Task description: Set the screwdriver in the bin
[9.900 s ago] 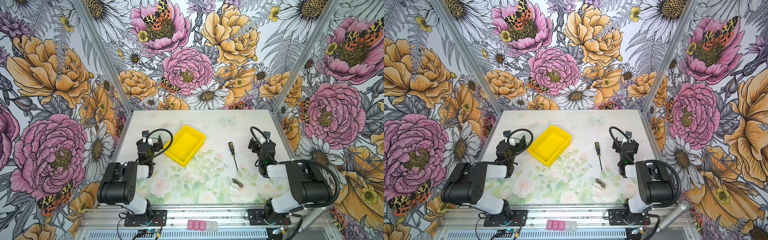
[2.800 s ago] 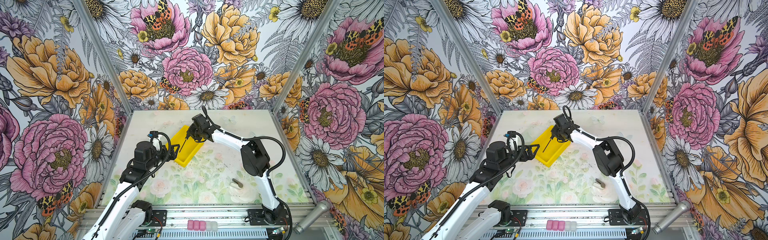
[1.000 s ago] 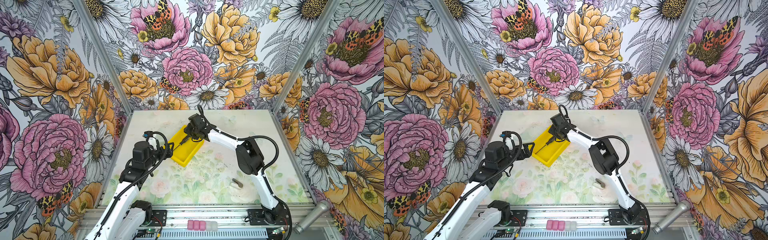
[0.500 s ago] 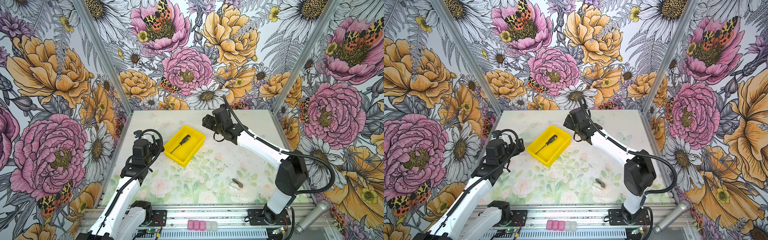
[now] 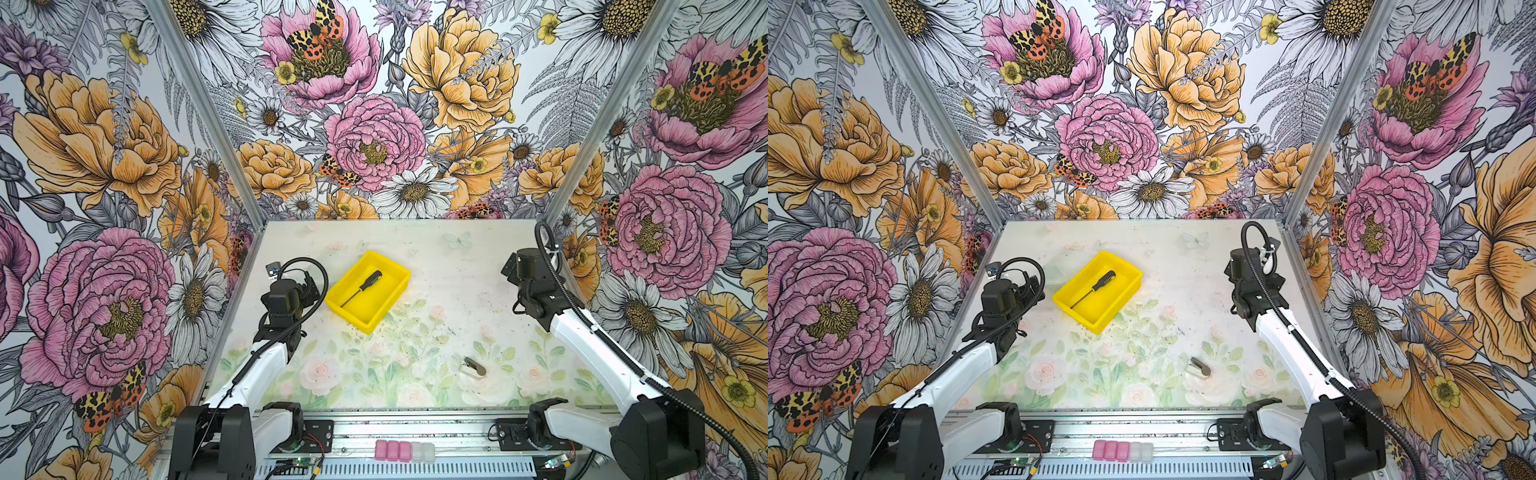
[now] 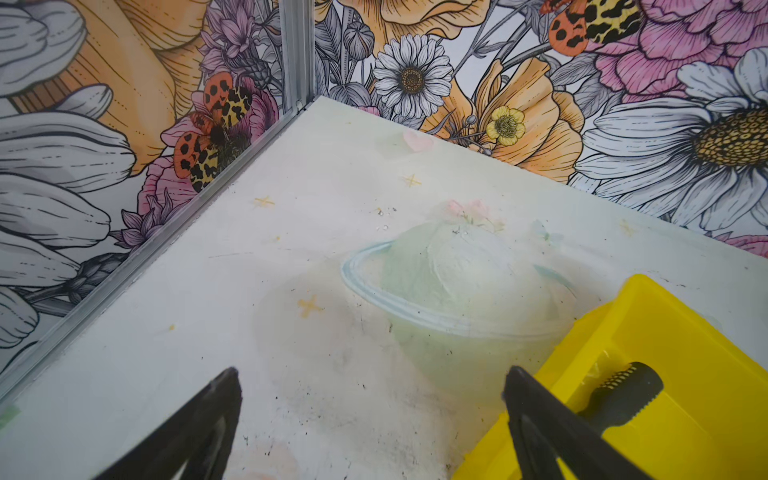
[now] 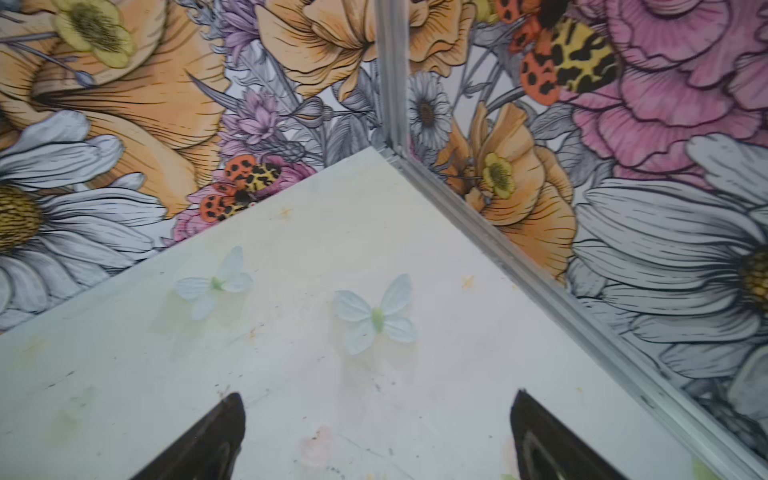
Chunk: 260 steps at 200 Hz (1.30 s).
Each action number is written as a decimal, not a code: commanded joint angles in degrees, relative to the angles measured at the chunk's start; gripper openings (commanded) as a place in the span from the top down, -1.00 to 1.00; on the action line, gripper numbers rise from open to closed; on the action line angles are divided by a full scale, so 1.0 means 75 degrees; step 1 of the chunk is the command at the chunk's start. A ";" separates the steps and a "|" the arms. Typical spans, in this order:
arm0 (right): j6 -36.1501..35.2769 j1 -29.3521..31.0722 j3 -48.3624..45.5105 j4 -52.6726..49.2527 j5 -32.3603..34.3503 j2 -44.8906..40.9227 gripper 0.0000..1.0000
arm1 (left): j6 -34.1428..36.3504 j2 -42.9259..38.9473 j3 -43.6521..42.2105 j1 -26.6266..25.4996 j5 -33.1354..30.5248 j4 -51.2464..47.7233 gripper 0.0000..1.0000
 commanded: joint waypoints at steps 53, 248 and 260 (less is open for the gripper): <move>-0.3007 -0.1624 -0.2736 0.5407 -0.2385 0.0806 -0.99 | 0.1416 0.1815 -0.0409 -0.0182 -0.0334 0.3455 -0.97; -0.3430 -0.1456 -0.3492 0.8896 -0.3630 0.2692 -0.99 | 0.1747 0.3316 -0.0869 0.0240 0.1056 0.5888 -0.97; -0.3428 -0.1458 -0.3479 0.8904 -0.3621 0.2702 -0.99 | 0.1730 0.3313 -0.0861 0.0251 0.1086 0.5887 -0.97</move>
